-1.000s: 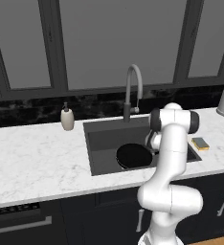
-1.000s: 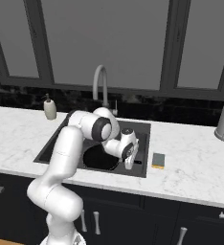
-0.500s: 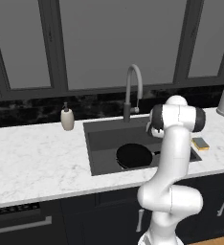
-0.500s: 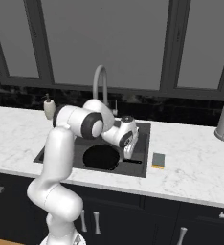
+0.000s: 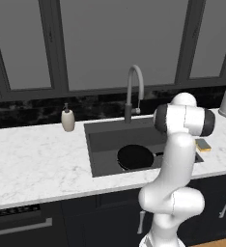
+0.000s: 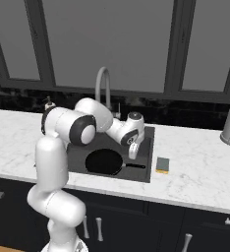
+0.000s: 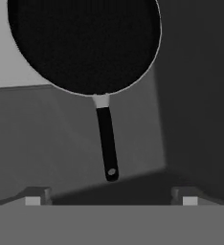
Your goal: Pick the pan and sponge and place them into the sink. Then turn on the water.
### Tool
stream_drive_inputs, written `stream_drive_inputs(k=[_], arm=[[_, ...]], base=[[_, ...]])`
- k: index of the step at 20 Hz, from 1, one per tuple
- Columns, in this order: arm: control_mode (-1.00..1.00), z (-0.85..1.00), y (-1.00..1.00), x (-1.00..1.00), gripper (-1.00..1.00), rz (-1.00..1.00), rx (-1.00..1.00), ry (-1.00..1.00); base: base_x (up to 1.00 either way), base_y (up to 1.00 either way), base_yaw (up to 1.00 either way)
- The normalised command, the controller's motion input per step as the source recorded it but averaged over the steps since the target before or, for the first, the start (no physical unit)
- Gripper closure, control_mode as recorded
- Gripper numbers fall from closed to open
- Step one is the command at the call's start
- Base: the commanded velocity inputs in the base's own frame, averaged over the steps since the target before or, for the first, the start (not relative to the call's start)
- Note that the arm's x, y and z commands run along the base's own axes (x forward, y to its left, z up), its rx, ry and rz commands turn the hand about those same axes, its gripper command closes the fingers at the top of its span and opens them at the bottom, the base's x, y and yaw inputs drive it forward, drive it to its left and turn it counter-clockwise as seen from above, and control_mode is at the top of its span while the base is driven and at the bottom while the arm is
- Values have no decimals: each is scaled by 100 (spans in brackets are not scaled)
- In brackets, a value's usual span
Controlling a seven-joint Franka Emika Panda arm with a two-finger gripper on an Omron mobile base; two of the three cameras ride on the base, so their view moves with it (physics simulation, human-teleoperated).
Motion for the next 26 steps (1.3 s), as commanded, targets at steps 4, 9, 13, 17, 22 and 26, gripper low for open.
stream_drive_inputs(k=[4,9,13,17,22,26], arm=[[-100,58,0,-50,-100,9,0,0],[-100,64,0,-25,-100,-3,0,0],[-100,44,0,-22,-100,-26,0,0],[-100,25,-11,-26,-100,-46,0,4],[-100,31,-16,-23,-100,-51,2,9],[-100,47,-17,-9,-100,-47,3,10]], base=[[0,0,0],[0,0,0],[0,0,0],[0,0,0],[0,0,0],[0,0,0]])
